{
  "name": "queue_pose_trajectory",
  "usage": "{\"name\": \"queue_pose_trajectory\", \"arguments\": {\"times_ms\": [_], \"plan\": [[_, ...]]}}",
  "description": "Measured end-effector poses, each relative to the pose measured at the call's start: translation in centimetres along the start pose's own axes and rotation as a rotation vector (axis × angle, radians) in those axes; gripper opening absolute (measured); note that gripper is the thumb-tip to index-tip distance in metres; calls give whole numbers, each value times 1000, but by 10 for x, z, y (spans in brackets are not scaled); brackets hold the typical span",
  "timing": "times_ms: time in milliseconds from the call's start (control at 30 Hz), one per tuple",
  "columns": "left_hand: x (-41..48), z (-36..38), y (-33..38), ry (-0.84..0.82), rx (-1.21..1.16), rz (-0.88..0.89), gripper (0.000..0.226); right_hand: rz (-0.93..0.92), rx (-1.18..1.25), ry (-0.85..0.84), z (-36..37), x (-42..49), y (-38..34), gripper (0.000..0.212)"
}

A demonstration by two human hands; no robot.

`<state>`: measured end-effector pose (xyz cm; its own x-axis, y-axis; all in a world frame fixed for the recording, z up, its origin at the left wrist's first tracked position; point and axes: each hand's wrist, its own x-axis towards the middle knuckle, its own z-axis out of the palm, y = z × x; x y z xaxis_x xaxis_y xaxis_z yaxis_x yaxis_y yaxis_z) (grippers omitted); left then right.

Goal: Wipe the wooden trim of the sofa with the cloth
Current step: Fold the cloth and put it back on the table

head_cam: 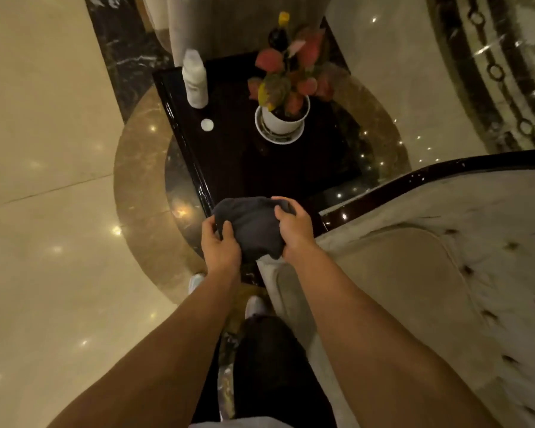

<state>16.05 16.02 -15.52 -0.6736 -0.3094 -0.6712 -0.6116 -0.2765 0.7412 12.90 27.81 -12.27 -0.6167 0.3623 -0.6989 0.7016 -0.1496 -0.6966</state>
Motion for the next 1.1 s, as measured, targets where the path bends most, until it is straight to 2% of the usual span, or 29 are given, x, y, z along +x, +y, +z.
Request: {"name": "queue_pose_trajectory", "arguments": {"times_ms": [100,200,400,567,733,1100], "plan": [[20,18,-18,108,18,-35,28,-26,-158,9,8,39,5,16],[45,37,-22,215,41,-35,33,-97,-290,33,19,83,-2,25],[114,61,-20,324,19,24,32,-232,-622,-159,44,167,-26,27],[176,77,-39,337,55,68,29,-208,-642,-245,58,233,-11,25],[211,85,-64,339,127,65,30,-190,-662,-255,65,279,8,19],[232,59,-74,284,175,-8,47,-183,-719,-350,66,312,23,16]]}}
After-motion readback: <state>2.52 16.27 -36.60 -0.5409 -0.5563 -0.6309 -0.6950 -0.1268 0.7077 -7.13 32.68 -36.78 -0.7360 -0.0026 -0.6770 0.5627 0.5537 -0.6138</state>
